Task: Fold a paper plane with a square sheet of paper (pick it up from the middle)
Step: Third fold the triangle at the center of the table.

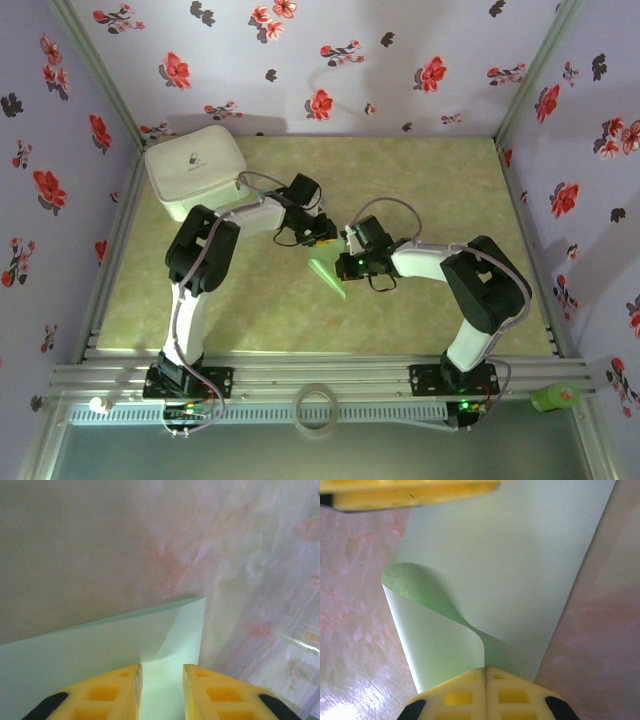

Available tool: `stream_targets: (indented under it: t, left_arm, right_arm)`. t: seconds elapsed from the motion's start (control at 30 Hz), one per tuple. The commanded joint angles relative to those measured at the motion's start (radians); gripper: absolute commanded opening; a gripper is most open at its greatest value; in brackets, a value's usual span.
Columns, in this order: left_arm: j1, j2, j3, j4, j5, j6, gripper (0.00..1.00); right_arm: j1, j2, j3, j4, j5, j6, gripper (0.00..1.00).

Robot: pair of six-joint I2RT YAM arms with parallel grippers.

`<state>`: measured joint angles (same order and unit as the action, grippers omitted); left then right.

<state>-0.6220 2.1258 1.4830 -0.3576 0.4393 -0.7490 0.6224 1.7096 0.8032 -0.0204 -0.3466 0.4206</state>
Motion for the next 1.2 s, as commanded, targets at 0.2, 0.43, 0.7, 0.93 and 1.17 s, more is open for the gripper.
stream_targets:
  t: [0.2, 0.43, 0.7, 0.93, 1.17]
  left_arm:
    - [-0.003, -0.327, -0.317, 0.219, -0.058, -0.188, 0.09]
    - [-0.07, -0.401, -0.548, 0.517, -0.038, -0.383, 0.0]
    - [-0.114, -0.344, -0.618, 0.632, -0.087, -0.457, 0.0]
    - [-0.12, -0.34, -0.648, 0.625, -0.095, -0.461, 0.0]
    - [-0.122, -0.335, -0.664, 0.636, -0.086, -0.454, 0.0]
  right_arm:
    - [-0.007, 0.009, -0.01, 0.003, 0.027, 0.033, 0.0]
    - [-0.007, 0.01, -0.005, 0.001, 0.033, 0.049, 0.0]
    - [-0.006, 0.006, -0.001, -0.012, 0.035, 0.043, 0.0]
    - [-0.006, 0.014, 0.008, -0.022, 0.033, 0.035, 0.0]
    - [-0.006, 0.013, 0.006, -0.023, 0.036, 0.035, 0.01]
